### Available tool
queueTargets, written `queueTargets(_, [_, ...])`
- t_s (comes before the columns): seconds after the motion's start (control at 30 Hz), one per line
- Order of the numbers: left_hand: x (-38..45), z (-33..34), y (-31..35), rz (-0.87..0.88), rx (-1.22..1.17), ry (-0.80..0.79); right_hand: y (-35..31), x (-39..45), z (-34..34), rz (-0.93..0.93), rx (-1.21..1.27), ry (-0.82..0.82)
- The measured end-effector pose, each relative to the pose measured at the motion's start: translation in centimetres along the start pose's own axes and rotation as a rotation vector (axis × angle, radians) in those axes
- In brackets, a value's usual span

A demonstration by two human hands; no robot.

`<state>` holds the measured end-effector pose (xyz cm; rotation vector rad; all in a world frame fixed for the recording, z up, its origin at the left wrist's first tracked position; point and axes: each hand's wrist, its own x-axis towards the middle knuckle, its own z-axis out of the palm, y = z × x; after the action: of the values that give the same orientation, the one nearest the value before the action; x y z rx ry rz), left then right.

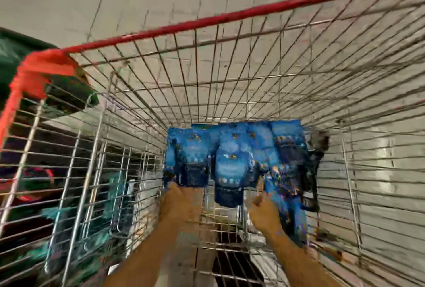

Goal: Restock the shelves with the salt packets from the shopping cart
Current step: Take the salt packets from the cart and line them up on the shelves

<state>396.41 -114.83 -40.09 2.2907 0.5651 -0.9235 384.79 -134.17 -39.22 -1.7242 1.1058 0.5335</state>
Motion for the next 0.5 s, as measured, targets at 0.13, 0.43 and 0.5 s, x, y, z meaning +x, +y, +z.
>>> queueTargets(0.13, [3.8, 1.0, -1.1, -0.01, 0.176, 0.125, 1.9, 4.4, 3.7, 0.049, 0.032, -0.013])
queueTargets(0.43, [8.9, 4.0, -2.2, -0.041, 0.252, 0.229, 4.2, 9.8, 9.9, 0.195, 0.241, 0.109])
queueTargets(0.5, [9.1, 4.9, -2.5, -0.023, 0.172, 0.291, 4.6, 9.9, 10.7, 0.206, 0.242, 0.175])
